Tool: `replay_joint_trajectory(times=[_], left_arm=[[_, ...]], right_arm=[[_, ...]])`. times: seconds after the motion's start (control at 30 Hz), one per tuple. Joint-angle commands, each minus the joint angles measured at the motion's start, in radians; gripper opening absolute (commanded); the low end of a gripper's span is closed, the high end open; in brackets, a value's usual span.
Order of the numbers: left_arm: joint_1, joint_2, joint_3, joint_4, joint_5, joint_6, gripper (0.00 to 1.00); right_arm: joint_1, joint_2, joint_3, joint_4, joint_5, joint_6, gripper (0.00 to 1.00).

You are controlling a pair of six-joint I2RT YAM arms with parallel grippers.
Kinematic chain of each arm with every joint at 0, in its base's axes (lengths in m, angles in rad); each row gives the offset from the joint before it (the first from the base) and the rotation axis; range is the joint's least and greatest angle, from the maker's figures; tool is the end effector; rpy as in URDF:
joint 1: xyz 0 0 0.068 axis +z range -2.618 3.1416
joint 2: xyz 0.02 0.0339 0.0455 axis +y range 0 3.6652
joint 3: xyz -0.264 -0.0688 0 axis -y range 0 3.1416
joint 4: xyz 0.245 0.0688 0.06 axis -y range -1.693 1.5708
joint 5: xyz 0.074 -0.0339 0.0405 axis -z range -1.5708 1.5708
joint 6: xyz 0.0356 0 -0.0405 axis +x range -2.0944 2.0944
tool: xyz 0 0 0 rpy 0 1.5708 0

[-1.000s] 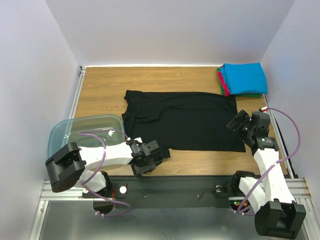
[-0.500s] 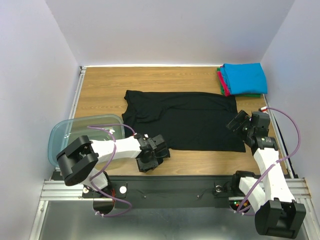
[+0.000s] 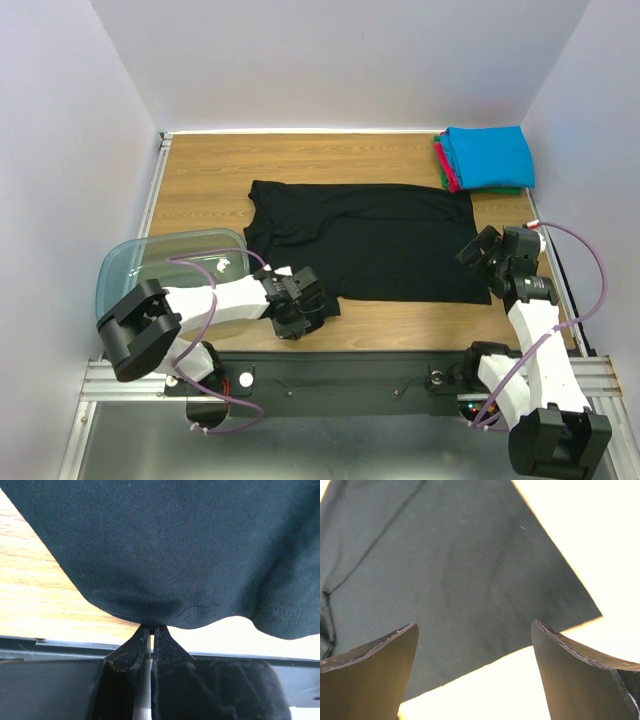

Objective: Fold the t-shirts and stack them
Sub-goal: Fold the tshirt

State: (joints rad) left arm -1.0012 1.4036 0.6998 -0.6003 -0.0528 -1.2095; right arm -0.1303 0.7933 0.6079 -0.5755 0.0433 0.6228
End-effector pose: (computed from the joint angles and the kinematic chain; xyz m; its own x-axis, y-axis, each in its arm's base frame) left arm 0.1259 -0.1931 0.1553 -0.9635 -0.2276 -0.1408 -0.1920 0.9544 -0.2285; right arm 0.1644 -0.0231 0.2399 -0.4615 0.6482 -0.6057 0.5295 0.7490 0.3982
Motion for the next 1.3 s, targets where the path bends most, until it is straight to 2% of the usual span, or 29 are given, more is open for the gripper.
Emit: replay_joint_trajectory(times=[0.0, 0.13, 0.33, 0.57, 0.67, 0.77, 0.87, 1.0, 1.07, 1.23, 1.27], left_arm=[[0.009, -0.039, -0.108, 0.128, -0.144, 0.018, 0.00], [0.009, -0.158, -0.146, 0.125, -0.147, 0.037, 0.00], [0.009, -0.305, -0.194, 0.148, -0.136, 0.064, 0.00], [0.009, -0.354, -0.212, 0.165, -0.127, 0.074, 0.00], [0.009, -0.357, -0.215, 0.178, -0.121, 0.073, 0.00], [0.009, -0.354, -0.211, 0.180, -0.114, 0.074, 0.00], [0.009, -0.354, -0.201, 0.174, -0.117, 0.074, 0.00], [0.009, -0.356, -0.184, 0.172, -0.122, 0.076, 0.00], [0.009, -0.354, -0.175, 0.171, -0.124, 0.083, 0.00], [0.009, -0.362, -0.163, 0.134, -0.113, 0.073, 0.00], [0.009, -0.373, -0.169, 0.131, -0.107, 0.059, 0.00]], right_arm=[[-0.002, -0.022, 0.046, -0.148, 0.136, 0.103, 1.00], [-0.002, -0.029, 0.041, -0.224, 0.167, 0.254, 1.00], [-0.002, -0.054, -0.072, -0.230, 0.161, 0.366, 1.00], [-0.002, 0.006, -0.151, -0.133, 0.259, 0.442, 0.98], [-0.002, 0.030, -0.198, -0.041, 0.254, 0.445, 0.89], [-0.002, 0.081, -0.226, 0.023, 0.234, 0.446, 0.87], [-0.002, 0.113, -0.237, 0.057, 0.237, 0.448, 0.79], [-0.002, 0.133, -0.253, 0.100, 0.250, 0.442, 0.58], [-0.002, 0.130, -0.263, 0.135, 0.244, 0.440, 0.52], [-0.002, 0.115, -0.281, 0.169, 0.202, 0.410, 0.28], [-0.002, 0.103, -0.281, 0.169, 0.195, 0.400, 0.21]])
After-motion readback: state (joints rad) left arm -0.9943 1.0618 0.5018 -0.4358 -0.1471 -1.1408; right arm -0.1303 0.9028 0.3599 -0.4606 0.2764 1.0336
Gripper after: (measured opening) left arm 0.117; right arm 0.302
